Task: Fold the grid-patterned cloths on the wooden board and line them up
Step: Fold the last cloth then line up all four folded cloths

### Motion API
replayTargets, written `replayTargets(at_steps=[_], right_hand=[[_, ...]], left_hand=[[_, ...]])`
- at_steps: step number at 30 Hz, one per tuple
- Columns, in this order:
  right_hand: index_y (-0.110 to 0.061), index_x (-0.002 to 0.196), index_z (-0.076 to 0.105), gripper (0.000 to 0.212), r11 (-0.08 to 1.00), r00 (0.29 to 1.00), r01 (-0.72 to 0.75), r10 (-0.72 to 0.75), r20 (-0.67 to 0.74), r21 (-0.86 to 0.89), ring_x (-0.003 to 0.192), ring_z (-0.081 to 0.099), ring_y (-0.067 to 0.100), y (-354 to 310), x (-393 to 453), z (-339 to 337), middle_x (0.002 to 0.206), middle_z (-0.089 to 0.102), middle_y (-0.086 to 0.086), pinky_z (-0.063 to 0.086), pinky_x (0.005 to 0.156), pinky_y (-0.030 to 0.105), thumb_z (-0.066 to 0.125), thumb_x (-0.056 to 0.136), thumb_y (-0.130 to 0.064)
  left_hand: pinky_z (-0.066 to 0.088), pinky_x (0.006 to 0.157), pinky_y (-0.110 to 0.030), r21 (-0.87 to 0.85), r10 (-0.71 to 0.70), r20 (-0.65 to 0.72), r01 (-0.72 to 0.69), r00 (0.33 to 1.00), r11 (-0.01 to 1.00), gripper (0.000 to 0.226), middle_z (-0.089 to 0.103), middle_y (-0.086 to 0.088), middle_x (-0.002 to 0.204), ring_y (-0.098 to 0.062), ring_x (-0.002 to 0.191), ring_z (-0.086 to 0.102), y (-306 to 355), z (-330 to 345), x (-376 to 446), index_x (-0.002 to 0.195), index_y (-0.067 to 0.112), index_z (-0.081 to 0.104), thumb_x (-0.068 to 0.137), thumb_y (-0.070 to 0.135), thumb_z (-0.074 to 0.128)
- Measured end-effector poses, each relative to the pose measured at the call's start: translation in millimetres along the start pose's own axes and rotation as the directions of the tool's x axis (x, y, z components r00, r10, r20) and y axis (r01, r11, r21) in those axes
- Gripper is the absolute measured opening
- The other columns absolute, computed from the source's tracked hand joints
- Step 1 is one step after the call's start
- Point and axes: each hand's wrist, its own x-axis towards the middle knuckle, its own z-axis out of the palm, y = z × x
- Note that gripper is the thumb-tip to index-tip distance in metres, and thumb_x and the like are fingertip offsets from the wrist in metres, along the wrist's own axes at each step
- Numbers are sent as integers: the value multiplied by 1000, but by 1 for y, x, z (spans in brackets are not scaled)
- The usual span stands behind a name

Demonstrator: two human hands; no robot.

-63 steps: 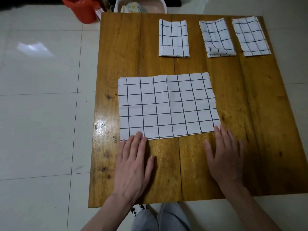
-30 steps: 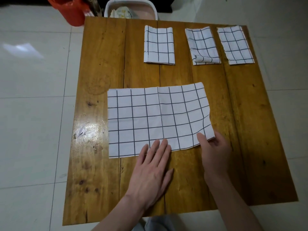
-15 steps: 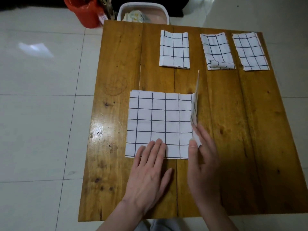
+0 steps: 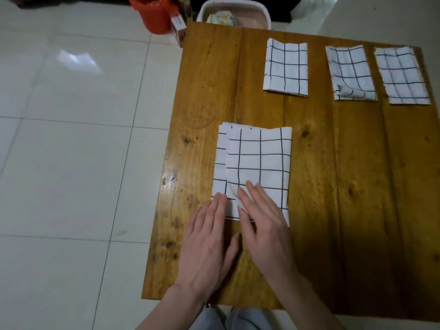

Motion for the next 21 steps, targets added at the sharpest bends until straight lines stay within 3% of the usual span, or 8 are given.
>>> replayTargets(at_steps=[6,10,13,17,21], right_hand=[[-19,147,59,45,993,996,59,-53,68,-100,152,37,17,0,2,11,158,50,-1,38,120,38,43,106,-28],[-17,144,62,43,983,994,51,-32,107,-176,151,41,21,0,4,17,157,52,1,45,115,45,61,102,-23],[-15,150,54,60,969,983,75,-32,182,-234,153,36,21,-2,4,13,163,44,1,41,118,42,72,95,-28],[-18,160,39,68,966,960,136,-74,271,-219,157,26,12,-2,7,-4,168,34,-4,21,126,37,53,98,-42],[-18,155,47,56,983,976,123,-94,199,-137,154,30,7,12,21,-30,161,44,-5,18,129,44,39,101,-29]], left_hand=[[24,128,-39,-73,-6,-29,4,1000,997,84,37,-8,166,-20,153,34,-2,3,-3,165,10,16,101,36,62],[29,124,-41,-130,1,-78,-11,997,991,90,44,-11,160,-22,147,40,-2,2,-2,165,10,12,94,16,68],[24,126,-41,-67,21,-68,-26,997,997,88,41,-10,161,-22,149,36,-6,3,-3,162,9,25,87,8,71],[26,123,-48,49,-7,-70,11,998,999,67,39,-13,162,-30,150,33,-9,5,-3,155,12,44,92,18,65],[27,122,-51,129,8,-42,-3,999,992,62,43,-10,162,-30,151,36,-12,3,-3,157,12,44,98,31,46]])
